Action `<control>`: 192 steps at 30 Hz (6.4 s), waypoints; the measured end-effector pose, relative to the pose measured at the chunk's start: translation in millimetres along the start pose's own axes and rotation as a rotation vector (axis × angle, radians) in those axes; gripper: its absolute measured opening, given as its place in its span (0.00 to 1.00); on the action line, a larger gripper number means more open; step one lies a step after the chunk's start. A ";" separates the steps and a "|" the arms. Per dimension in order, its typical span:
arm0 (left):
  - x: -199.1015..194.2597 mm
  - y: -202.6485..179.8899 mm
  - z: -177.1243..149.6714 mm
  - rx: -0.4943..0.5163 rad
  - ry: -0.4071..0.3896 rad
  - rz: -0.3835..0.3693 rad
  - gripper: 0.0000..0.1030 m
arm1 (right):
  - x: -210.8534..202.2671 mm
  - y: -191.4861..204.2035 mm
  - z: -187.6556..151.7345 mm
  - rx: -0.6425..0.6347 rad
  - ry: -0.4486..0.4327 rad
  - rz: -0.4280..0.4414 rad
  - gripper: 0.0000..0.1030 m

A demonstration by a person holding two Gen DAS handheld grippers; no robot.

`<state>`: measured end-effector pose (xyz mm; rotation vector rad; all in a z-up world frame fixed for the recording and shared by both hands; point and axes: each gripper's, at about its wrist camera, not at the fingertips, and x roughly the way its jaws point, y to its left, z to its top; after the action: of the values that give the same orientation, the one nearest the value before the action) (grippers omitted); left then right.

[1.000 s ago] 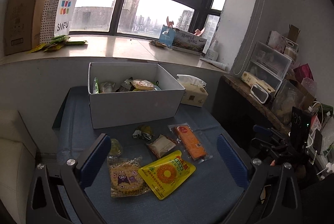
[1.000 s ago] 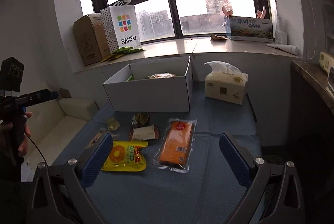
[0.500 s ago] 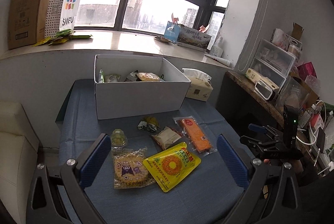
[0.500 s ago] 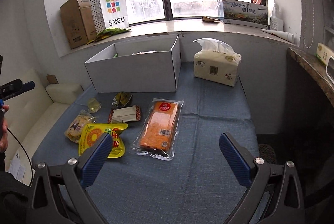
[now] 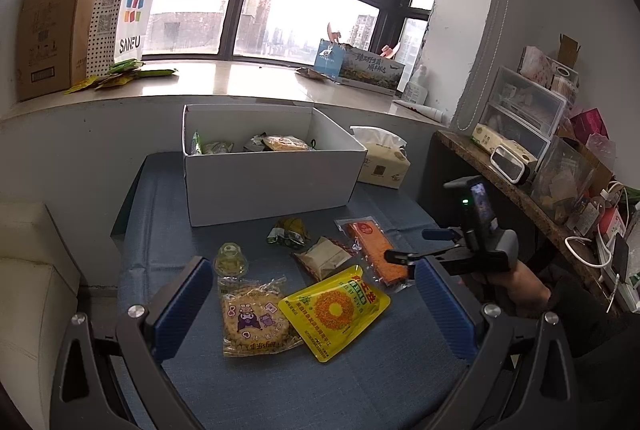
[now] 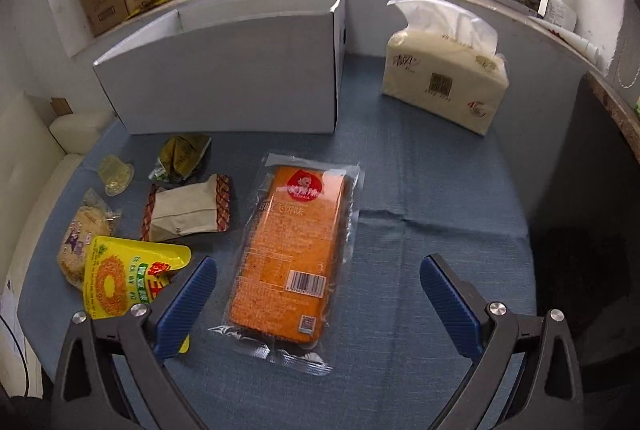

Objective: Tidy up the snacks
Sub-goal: 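Grasp the orange cake pack with the right tool, then grasp the green-wrapped snack with the left tool while the right tool carries the cake pack, then drop both held snacks into the white box and open both tools, then grasp the second jelly cup with the left tool while the right tool grasps the wrapped pastry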

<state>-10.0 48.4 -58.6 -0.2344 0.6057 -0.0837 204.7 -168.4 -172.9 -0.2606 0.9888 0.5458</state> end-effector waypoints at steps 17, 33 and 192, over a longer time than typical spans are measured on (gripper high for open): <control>25.5 8.3 -15.2 0.000 0.077 0.035 1.00 | 25.9 13.2 -3.2 -0.015 0.047 -0.022 0.57; 212.8 7.6 31.3 -0.020 0.329 0.064 1.00 | -99.8 -27.1 -45.0 0.102 -0.183 0.083 0.57; 23.3 42.9 7.6 -0.071 -0.022 0.059 0.39 | 62.0 104.0 44.5 -0.190 0.056 0.098 1.00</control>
<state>13.8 88.1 -75.9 -0.2859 0.5936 -0.0023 206.5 -41.8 -198.0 -0.4004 1.0087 0.7269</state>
